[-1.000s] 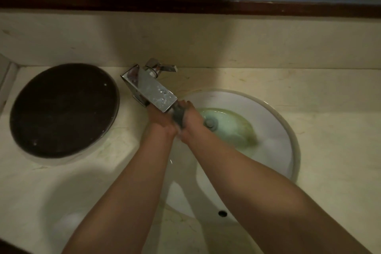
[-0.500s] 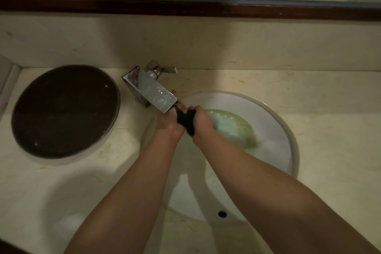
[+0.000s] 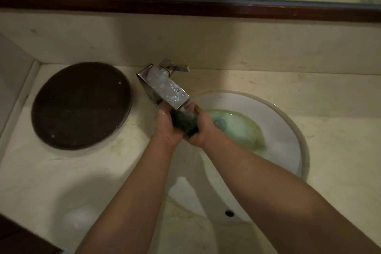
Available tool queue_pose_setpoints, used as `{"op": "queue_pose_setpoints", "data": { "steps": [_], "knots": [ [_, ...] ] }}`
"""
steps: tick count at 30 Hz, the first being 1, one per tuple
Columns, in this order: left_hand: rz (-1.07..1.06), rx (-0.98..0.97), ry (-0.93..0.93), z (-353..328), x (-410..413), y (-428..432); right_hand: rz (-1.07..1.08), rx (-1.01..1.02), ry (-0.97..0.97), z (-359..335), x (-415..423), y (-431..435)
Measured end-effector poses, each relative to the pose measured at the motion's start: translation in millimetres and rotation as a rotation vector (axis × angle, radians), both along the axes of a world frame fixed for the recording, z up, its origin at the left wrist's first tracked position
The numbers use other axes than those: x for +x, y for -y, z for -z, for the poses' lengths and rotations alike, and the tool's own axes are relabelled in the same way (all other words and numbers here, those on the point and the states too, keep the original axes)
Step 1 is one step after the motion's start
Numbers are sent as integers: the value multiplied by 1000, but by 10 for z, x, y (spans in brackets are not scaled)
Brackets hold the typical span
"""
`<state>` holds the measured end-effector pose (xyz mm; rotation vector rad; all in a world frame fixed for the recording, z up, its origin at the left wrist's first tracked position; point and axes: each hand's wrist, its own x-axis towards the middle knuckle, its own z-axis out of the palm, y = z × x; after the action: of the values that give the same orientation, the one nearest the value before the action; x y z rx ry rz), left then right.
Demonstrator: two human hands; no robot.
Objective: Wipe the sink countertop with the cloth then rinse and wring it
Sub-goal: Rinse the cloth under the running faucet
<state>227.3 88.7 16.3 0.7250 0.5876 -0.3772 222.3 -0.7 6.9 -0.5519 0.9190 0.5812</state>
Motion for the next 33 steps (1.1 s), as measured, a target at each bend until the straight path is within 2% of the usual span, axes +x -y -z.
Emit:
{"op": "queue_pose_setpoints", "data": {
  "steps": [2, 5, 7, 10, 13, 15, 17, 21, 24, 27, 33],
  "knots": [
    [19, 24, 23, -5, -10, -47, 64, -17, 51, -15, 56, -29],
    [8, 60, 5, 56, -4, -145, 175, -114, 9, 8, 127, -27],
    [-26, 84, -31, 16, -34, -123, 197, -214, -12, 22, 149, -25],
    [-102, 208, -122, -21, -87, -51, 281, -241, -15, 7, 128, 21],
    [-150, 302, -94, 88, -22, -97, 161, -288, -26, 26, 97, 118],
    [-161, 217, -43, 51, -7, -94, -31, -379, -7, 19, 45, 113],
    [-177, 71, -26, -13, 8, -72, -128, -505, 47, 60, 1, 85],
    [-220, -70, -39, -29, 1, -74, -63, -548, 58, 36, -32, 34],
    [-193, -36, 5, -92, 19, -25, -30, -493, 43, 22, -50, -97],
    [-170, 51, -85, -118, 57, 86, -22, -467, 66, 20, -34, -251],
    [-269, 91, -133, -160, 186, 111, -113, -621, 188, -37, 31, -226]
  ]
}}
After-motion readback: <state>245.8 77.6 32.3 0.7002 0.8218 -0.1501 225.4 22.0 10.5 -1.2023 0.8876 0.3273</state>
